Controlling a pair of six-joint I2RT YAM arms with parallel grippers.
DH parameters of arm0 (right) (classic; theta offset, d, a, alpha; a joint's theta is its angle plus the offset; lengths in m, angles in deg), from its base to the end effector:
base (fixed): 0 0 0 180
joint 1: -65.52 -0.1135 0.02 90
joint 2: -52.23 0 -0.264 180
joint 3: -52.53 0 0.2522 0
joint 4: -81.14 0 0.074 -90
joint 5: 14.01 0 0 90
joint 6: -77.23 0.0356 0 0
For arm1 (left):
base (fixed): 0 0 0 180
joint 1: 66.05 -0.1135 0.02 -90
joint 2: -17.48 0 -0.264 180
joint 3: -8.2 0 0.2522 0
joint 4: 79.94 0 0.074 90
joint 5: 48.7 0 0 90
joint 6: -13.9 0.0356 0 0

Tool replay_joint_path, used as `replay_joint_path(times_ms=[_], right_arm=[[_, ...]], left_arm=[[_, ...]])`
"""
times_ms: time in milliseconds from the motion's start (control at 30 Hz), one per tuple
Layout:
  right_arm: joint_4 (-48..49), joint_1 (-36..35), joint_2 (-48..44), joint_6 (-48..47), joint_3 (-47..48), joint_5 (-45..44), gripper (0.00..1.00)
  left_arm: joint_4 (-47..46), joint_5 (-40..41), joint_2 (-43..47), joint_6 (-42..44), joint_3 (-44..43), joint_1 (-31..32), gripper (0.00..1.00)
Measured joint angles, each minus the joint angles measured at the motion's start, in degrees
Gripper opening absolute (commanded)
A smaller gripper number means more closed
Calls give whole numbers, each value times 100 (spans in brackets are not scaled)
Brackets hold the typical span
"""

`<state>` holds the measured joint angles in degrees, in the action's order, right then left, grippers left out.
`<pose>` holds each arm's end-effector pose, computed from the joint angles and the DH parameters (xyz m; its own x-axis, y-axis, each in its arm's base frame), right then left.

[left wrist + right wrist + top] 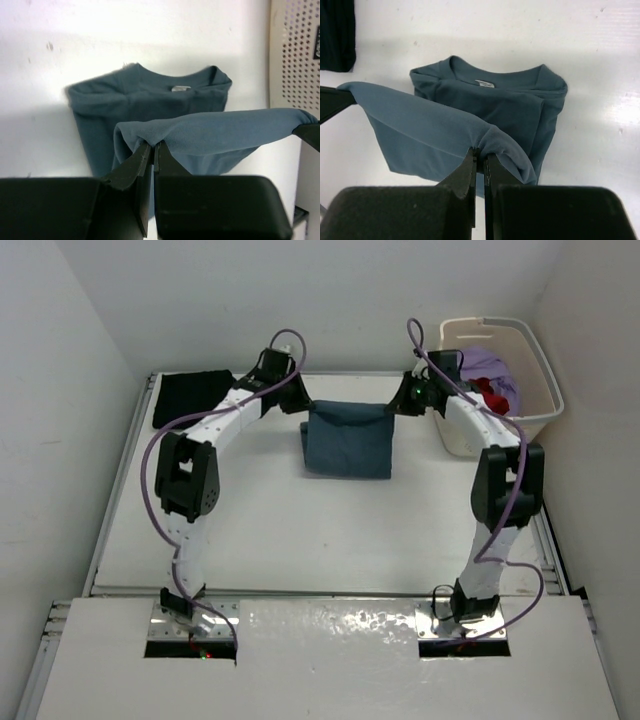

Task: Fold and stack the t-shirts
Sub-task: Fold the long partially folded tshirt into a neat square

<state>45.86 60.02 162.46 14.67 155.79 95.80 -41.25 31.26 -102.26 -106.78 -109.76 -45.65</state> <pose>0.4380 0.0543 0.2583 -0.7506 0.3633 -0.5519 0.0068 0.8395 0.5433 0.4534 -0.1752 0.2641 -0.7618 -0.2528 -0.5965 0.0917 0.8694 -0.4855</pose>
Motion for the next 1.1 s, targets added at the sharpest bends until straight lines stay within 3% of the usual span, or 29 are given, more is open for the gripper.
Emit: replay_joint_path(times_ms=[233, 500, 533, 567, 600, 700, 767, 800, 833, 867, 900, 1100], right_arm=[[-4, 24, 1073, 20, 984, -15, 0], [516, 66, 2398, 105, 1757, 267, 7], [573, 68, 2579, 118, 1871, 328, 12], [629, 68, 2752, 136, 1998, 398, 34], [647, 68, 2898, 188, 2118, 479, 48], [769, 68, 3250, 221, 2474, 706, 70], [800, 66, 3311, 234, 2562, 811, 73], [817, 66, 3305, 227, 2562, 863, 80], [833, 63, 3279, 227, 2562, 896, 83], [844, 55, 3248, 201, 2551, 916, 97], [835, 48, 3189, 186, 2531, 929, 99], [730, -17, 2068, -39, 1639, 785, 99]], left_arm=[[63, -160, -1034, 208, -994, -140, 0], [13, -240, -1700, 188, -1276, -299, 0], [7, -256, -1759, 181, -1296, -330, 0], [9, -262, -1810, 177, -1305, -365, 0], [15, -267, -1847, 175, -1305, -398, 0], [83, -269, -1934, 225, -1377, -481, 37], [153, -256, -1941, 260, -1438, -520, 70], [170, -251, -1941, 295, -1478, -544, 86], [181, -245, -1937, 337, -1510, -551, 92], [186, -238, -1926, 345, -1530, -551, 98], [197, -223, -1902, 350, -1530, -555, 100], [181, -361, -1338, 343, -1102, -501, 100]])
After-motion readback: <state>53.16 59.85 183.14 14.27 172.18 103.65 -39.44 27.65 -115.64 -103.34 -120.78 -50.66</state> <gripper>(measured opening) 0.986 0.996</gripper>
